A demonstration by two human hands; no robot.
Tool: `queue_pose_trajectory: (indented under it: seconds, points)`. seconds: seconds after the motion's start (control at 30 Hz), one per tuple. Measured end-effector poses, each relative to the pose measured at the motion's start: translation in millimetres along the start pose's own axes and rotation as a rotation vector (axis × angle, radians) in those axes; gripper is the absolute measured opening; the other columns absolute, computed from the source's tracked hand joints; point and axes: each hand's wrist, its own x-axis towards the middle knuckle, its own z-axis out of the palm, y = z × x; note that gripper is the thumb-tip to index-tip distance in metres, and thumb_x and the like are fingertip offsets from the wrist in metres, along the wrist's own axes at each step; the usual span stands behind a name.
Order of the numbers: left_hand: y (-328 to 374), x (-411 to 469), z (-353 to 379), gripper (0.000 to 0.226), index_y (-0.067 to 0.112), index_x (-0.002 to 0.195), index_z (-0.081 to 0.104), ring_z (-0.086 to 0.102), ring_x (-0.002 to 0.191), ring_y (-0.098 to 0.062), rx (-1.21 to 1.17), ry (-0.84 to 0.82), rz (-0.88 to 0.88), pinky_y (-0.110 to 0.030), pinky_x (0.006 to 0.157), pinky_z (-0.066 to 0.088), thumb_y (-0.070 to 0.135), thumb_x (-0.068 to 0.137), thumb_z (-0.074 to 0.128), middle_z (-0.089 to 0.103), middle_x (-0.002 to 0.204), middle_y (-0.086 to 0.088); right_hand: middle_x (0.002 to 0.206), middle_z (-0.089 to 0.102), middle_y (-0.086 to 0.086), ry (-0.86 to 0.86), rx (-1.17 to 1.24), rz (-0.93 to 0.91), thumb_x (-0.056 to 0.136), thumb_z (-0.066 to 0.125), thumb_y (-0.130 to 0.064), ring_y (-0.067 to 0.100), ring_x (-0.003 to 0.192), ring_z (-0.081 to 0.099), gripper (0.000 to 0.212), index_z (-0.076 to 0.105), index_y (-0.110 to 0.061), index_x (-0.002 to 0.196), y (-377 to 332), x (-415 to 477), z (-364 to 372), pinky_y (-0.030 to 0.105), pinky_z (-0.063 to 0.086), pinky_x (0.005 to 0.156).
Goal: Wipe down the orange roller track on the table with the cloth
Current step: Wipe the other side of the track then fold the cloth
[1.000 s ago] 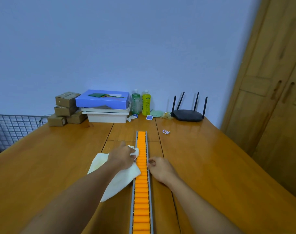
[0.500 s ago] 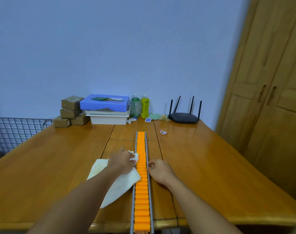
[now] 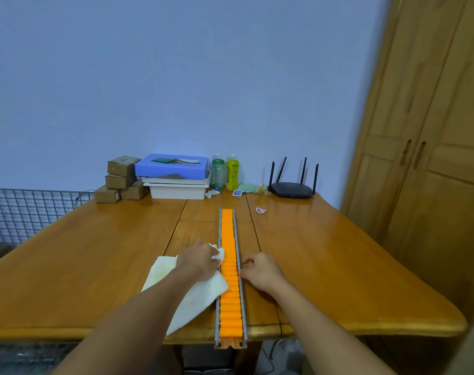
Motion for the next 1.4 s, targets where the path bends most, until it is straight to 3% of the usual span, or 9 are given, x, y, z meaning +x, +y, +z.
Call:
queue_pose_trajectory:
  seconds: [0.2,0.33,0.57,0.73,0.83,1.17,1.4]
  points:
    - [8.0,-21.1,-8.9,0.047,0.028,0.146,0.058,0.058,0.121,-0.023,0.019,-0.009,0.009,-0.029,0.096,0.049,0.042,0.101,0.059,0.049,0.146,-0.004,0.089,0.068,-0.004,0.001,-0.047,-0.010,0.085,0.070,-0.018,0.017,0.080,0.066,0.029,0.071,-0.022,0.113,-9.7,-19.2,-0.8,0.031,0.056,0.066]
    - [9.7,-36.0,-8.4,0.048,0.027,0.146,0.058,0.058,0.120,-0.023,0.024,-0.009,0.021,-0.029,0.095,0.049,0.042,0.100,0.060,0.050,0.144,-0.004,0.099,0.069,-0.002,0.037,-0.078,0.012,0.087,0.068,-0.016,0.016,0.086,0.066,0.026,0.071,-0.025,0.112,-14.8,-33.9,1.4,0.034,0.059,0.072]
    - [10.9,-68.2,-10.2,0.048,0.025,0.144,0.060,0.057,0.122,-0.024,0.014,-0.020,0.046,-0.034,0.100,0.052,0.041,0.099,0.062,0.051,0.146,-0.005,0.094,0.067,-0.001,0.090,-0.148,0.009,0.090,0.065,-0.013,0.018,0.084,0.064,0.015,0.072,-0.022,0.100,-17.9,-66.5,5.9,0.037,0.060,0.074]
    - [10.6,-89.6,-13.2,0.049,0.021,0.144,0.060,0.057,0.121,-0.023,0.009,-0.033,0.062,-0.035,0.100,0.051,0.040,0.099,0.062,0.054,0.145,-0.006,0.100,0.067,0.000,0.089,-0.191,-0.009,0.092,0.063,-0.014,0.021,0.090,0.064,0.018,0.072,-0.021,0.105,-17.4,-89.7,6.7,0.033,0.056,0.076]
    - [12.3,-105.1,-13.8,0.049,0.020,0.144,0.060,0.057,0.118,-0.023,0.010,-0.028,0.068,-0.034,0.097,0.053,0.039,0.099,0.062,0.056,0.144,-0.006,0.090,0.066,0.000,0.104,-0.211,-0.005,0.091,0.063,-0.016,0.019,0.083,0.063,0.008,0.069,-0.021,0.092,-16.4,-105.0,8.6,0.033,0.056,0.073]
    - [14.4,-159.4,-28.6,0.048,0.015,0.137,0.067,0.059,0.101,-0.020,0.047,-0.087,0.114,-0.028,0.074,0.044,0.042,0.097,0.062,0.065,0.134,-0.006,0.085,0.067,0.002,0.148,-0.233,-0.009,0.089,0.067,-0.020,0.021,0.080,0.066,0.005,0.069,-0.018,0.086,-18.2,-148.2,9.3,0.042,0.060,0.077]
    - [26.6,-187.1,-41.3,0.051,0.015,0.143,0.061,0.058,0.107,-0.021,0.119,-0.072,0.153,-0.029,0.079,0.044,0.042,0.099,0.060,0.062,0.136,-0.007,0.085,0.068,0.003,0.167,-0.233,-0.011,0.087,0.068,-0.023,0.022,0.080,0.066,0.010,0.069,-0.017,0.079,-22.7,-167.5,-2.0,0.038,0.060,0.073]
